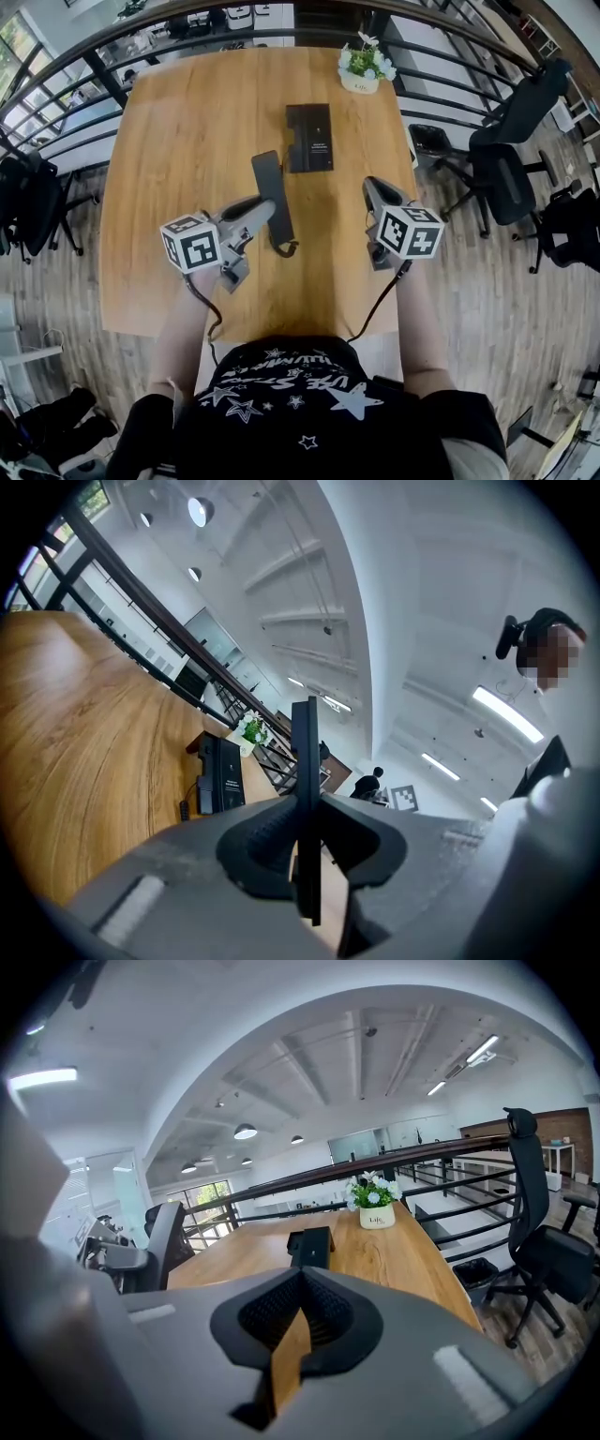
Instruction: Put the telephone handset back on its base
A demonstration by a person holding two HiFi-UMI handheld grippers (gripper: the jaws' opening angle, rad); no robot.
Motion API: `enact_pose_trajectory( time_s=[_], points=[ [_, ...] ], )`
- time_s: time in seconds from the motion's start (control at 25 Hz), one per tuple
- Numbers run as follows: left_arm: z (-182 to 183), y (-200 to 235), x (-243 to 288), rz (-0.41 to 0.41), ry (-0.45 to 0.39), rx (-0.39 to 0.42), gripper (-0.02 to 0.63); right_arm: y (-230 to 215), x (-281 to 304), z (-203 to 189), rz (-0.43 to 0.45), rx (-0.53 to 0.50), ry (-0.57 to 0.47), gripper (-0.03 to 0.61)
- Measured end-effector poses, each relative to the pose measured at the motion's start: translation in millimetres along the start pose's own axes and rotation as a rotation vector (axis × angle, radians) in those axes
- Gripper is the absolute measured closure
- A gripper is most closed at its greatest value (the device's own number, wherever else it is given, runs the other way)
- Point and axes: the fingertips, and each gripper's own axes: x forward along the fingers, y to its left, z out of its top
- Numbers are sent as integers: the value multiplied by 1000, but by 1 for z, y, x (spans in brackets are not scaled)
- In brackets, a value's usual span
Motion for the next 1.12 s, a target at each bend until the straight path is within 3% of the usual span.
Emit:
enact_pose_trajectory(
  time_s=[1.12],
  points=[
    [45,125,123,-9,112,-23,537,-78,116,-13,21,91,120,577]
  ],
)
